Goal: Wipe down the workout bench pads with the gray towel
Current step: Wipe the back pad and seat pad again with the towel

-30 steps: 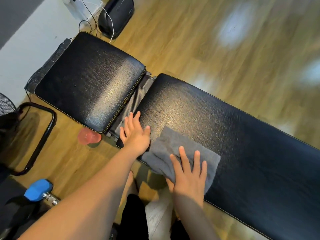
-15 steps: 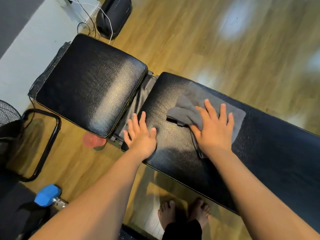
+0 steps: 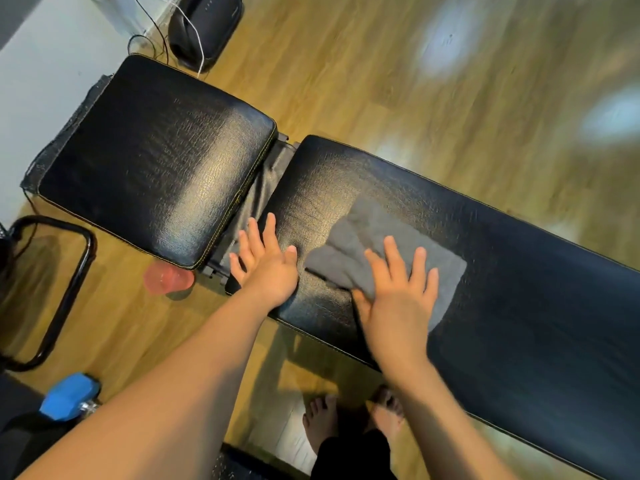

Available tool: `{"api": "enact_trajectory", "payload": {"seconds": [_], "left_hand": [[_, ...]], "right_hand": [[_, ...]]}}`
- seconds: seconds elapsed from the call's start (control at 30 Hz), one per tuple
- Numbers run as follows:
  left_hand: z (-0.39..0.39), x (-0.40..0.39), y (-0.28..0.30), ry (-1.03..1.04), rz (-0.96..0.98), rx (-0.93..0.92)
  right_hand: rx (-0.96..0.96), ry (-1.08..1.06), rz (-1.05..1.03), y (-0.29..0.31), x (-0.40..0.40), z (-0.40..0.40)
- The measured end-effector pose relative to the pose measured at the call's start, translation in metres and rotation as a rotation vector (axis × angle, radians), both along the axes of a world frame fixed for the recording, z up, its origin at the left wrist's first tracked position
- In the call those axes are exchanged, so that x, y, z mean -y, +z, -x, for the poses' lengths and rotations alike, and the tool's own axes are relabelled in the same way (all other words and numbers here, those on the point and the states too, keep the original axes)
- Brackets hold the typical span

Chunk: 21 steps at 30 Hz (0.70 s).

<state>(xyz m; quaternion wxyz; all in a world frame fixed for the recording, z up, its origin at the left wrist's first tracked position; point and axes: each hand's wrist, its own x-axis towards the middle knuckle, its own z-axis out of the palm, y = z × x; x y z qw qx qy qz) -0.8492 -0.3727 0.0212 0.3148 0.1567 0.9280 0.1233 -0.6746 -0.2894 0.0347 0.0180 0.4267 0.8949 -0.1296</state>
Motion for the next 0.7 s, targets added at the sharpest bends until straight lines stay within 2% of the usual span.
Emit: {"api": "enact_trajectory", "payload": {"seconds": [0.13,0.27,0.47,0.7], "left_hand": [[0.000,-0.001,-0.004,0.039,-0.004,-0.042],[0.000,-0.002,-0.005,0.035,-0.008,-0.047],[0.001,-0.002,-0.006,0.031,-0.005,-0.052],[0.001,-0.002,-0.004,0.008,-0.004,-0.025]], "right_hand": [[0.047,0.084,-0.011,-0.003,0.054,-0.045],[0.076,0.207,-0.051,-0.010,0.058,-0.077],[0.072,0.187,-0.009,-0.005,0.030,-0.066],[-0.007,0.007,-0.010,-0.008,-0.043,-0.029]]}}
